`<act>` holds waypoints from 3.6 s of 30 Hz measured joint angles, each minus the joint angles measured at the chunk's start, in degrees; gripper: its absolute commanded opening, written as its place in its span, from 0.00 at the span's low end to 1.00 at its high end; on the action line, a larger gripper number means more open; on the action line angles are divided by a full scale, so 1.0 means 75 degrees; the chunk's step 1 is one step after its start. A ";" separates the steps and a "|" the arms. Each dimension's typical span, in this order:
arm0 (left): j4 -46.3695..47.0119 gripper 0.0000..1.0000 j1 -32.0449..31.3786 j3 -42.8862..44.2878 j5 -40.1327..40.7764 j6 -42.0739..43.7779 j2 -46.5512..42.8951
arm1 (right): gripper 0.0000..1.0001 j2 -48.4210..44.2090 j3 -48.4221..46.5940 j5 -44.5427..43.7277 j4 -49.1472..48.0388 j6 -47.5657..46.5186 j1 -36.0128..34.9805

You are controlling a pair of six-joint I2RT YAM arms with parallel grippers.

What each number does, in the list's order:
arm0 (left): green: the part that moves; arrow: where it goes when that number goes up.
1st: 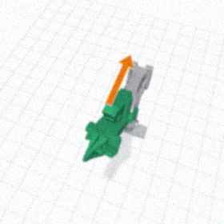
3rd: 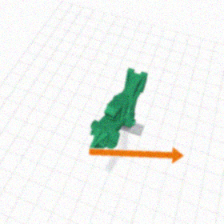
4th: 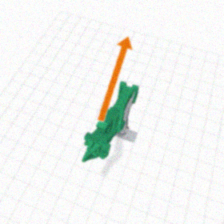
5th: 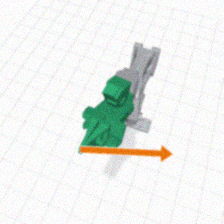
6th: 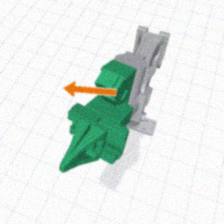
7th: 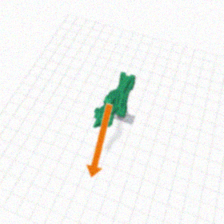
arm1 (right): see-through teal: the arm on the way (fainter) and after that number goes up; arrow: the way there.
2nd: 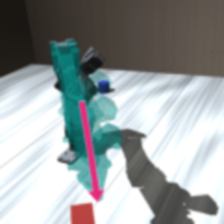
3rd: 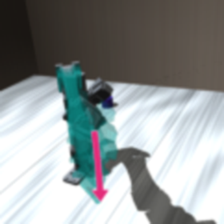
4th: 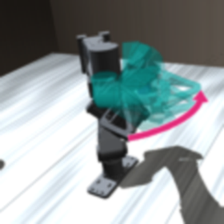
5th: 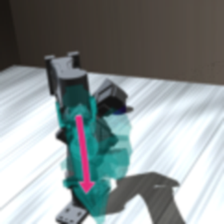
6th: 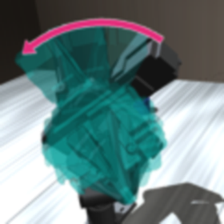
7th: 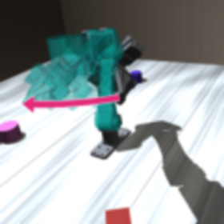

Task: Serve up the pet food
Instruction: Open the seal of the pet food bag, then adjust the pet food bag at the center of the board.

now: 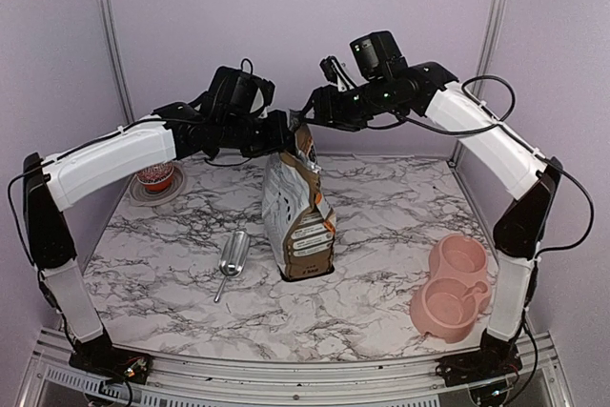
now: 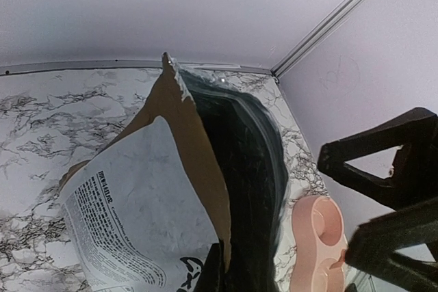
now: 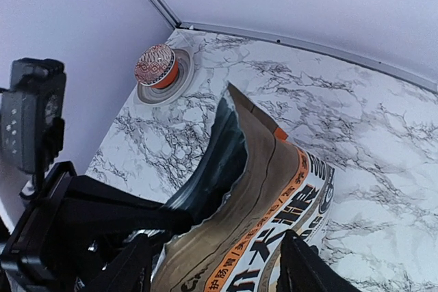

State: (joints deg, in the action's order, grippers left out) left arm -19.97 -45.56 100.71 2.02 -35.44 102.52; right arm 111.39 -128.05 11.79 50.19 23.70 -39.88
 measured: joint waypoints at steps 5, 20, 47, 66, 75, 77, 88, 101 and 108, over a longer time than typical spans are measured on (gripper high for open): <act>0.0388 0.00 -0.0271 -0.0297 0.0087 -0.0012 -0.0073 | 0.60 0.0274 0.0035 -0.0035 -0.0020 0.0396 0.0000; 0.0796 0.00 -0.0673 -0.0568 0.0592 0.0341 -0.0128 | 0.41 0.0679 -0.0606 -0.0589 0.0755 0.0350 -0.0096; 0.0618 0.00 -0.0740 -0.0595 0.1174 0.0525 -0.0233 | 0.47 -0.0242 0.0198 -0.1244 0.1545 -0.0460 0.0376; 0.0408 0.00 -0.0755 -0.0597 0.1492 0.0906 -0.0303 | 0.45 -0.0662 0.0589 -0.1483 0.2060 -0.1017 0.0886; 0.0391 0.00 -0.0755 -0.0595 0.1539 0.1003 -0.0303 | 0.45 -0.0729 0.0122 -0.1008 0.2209 -0.1055 0.1026; 0.0391 0.00 -0.0755 -0.0597 0.1539 0.1011 -0.0303 | 0.45 -0.0804 0.0090 -0.0755 0.2133 -0.1049 0.1023; 0.0391 0.00 -0.0755 -0.0595 0.1536 0.1008 -0.0303 | 0.45 -0.1128 0.0041 -0.0061 0.1743 -0.0909 0.0673; 0.0545 0.00 -0.0755 -0.0688 0.1533 0.1003 -0.0306 | 0.46 -0.1005 -0.0318 -0.0286 0.1909 -0.0577 -0.0006; 0.0740 0.00 -0.0752 -0.0822 0.1512 0.0976 -0.0341 | 0.48 -0.0618 -0.0414 -0.0291 0.1912 -0.0382 -0.0481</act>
State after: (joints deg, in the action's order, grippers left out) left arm -14.41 -51.20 94.54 13.37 -28.12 99.96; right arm 106.76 -131.15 9.61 64.53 20.84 -43.48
